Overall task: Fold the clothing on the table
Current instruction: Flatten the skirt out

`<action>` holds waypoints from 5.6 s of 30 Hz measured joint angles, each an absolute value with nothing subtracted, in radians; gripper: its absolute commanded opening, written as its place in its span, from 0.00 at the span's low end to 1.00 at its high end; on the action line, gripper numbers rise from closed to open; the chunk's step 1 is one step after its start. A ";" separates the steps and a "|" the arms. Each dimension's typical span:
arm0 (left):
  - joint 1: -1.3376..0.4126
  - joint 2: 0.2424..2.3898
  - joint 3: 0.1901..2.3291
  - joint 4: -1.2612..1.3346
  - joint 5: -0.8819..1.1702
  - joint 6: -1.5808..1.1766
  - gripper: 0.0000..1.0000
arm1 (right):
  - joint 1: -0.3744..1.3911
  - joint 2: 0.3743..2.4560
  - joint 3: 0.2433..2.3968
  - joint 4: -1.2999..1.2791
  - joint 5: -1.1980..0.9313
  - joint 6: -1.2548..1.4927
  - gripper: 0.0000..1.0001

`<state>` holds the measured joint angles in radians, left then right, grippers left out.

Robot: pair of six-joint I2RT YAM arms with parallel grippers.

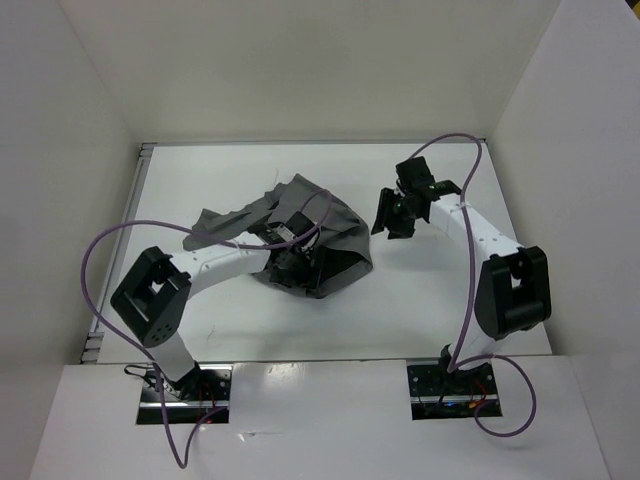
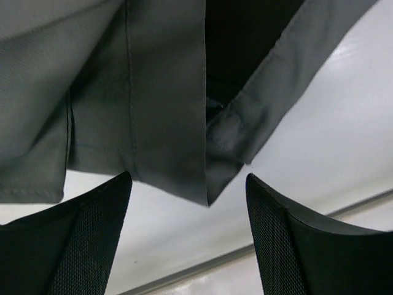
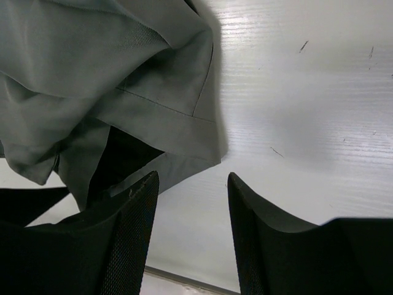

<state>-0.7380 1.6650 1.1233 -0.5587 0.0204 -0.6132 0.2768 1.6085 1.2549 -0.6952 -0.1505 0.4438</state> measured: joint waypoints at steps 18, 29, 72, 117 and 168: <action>-0.756 1.741 1.124 -0.469 -0.026 -0.691 0.02 | 0.574 1.724 1.281 -0.739 0.061 0.413 0.59; -0.756 1.726 1.123 -0.475 -0.016 -0.691 0.02 | 0.645 1.843 1.367 -0.781 0.408 0.403 0.60; -0.601 1.405 1.110 -0.757 -0.191 -0.634 0.10 | 0.183 1.493 1.248 -0.774 0.315 0.574 0.42; -0.565 1.412 1.039 -0.714 -0.110 -0.612 0.57 | 0.213 1.565 1.545 -0.713 0.254 0.410 0.39; -0.618 1.733 1.021 -0.412 0.073 -0.680 0.00 | 0.455 1.610 1.321 -0.907 0.030 0.524 0.56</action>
